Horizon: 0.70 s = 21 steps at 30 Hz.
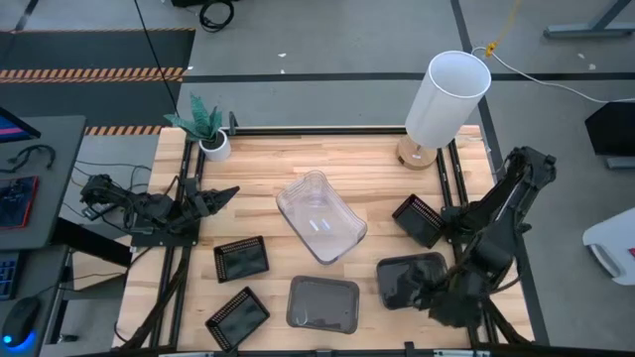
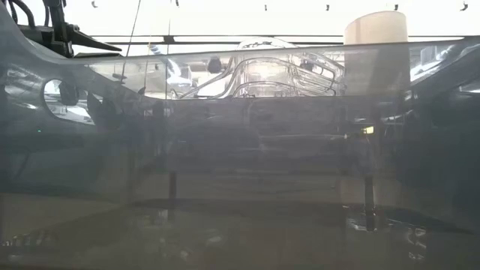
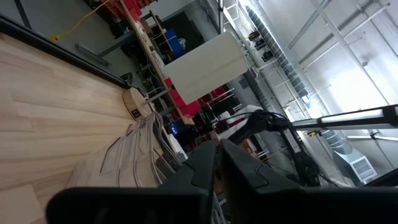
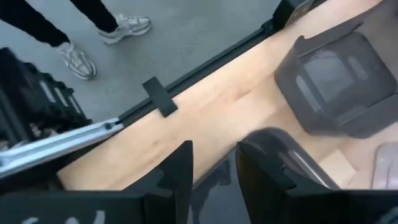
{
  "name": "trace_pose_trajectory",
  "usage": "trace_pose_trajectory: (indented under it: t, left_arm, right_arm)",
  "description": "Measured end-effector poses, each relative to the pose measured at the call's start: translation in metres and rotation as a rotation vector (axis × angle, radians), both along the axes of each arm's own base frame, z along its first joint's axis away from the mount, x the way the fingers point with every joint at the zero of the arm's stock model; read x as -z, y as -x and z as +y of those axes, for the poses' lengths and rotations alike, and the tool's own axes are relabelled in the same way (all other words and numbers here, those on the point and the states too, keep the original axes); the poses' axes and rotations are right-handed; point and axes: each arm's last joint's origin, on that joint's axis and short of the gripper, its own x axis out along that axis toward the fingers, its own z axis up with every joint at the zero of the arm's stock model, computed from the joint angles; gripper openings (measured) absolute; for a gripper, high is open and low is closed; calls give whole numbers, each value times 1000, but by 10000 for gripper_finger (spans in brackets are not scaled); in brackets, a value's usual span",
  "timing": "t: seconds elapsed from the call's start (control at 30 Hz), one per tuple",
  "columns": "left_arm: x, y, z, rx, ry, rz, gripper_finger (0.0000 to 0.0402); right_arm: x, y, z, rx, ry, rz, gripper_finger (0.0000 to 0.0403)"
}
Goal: Stack baskets by color
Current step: Stack the left black transparent bin on top of the right black transparent bin
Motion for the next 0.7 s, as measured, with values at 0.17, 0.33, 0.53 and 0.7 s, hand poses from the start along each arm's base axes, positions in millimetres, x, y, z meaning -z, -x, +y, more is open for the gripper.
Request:
trace_pose_trajectory:
  t: [0.17,0.33,0.53,0.7]
  left_arm:
    - [0,0,0,0,0,0,31]
    - [0,0,0,0,0,0,36]
    - [0,0,0,0,0,0,29]
    - [0,0,0,0,0,0,30]
  right_arm:
    - [6,-28,18,-22,60,5,126]
    - [10,-62,27,-58,96,-19,130]
    - [26,-102,23,-59,129,-15,140]
    - [43,-124,19,-88,152,-51,152]
